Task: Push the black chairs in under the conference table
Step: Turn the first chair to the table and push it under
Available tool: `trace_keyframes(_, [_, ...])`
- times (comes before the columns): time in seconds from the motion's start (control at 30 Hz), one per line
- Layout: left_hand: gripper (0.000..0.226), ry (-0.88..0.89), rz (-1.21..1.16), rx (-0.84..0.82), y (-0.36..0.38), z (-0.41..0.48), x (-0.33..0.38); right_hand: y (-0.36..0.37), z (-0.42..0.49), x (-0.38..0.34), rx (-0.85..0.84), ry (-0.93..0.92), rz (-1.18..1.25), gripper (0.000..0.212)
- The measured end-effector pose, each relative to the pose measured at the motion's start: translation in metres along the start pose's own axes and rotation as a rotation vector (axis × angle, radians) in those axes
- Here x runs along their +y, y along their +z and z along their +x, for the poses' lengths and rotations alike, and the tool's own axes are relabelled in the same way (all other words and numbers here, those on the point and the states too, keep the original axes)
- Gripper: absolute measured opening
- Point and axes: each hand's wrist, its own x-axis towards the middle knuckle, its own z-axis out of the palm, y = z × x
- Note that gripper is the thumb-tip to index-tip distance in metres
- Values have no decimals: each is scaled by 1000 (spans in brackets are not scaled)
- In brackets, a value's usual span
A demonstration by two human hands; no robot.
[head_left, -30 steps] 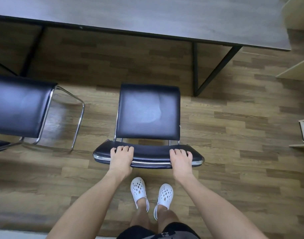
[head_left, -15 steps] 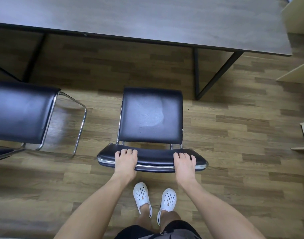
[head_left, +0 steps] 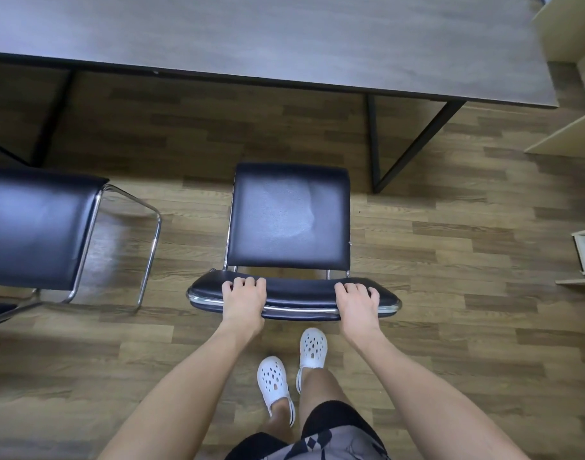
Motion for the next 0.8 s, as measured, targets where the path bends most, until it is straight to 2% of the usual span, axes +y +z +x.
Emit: trace_keyframes(0.8, [58, -12, 39, -13, -58, 92, -5, -56, 95, 19, -10, -30, -13, 59])
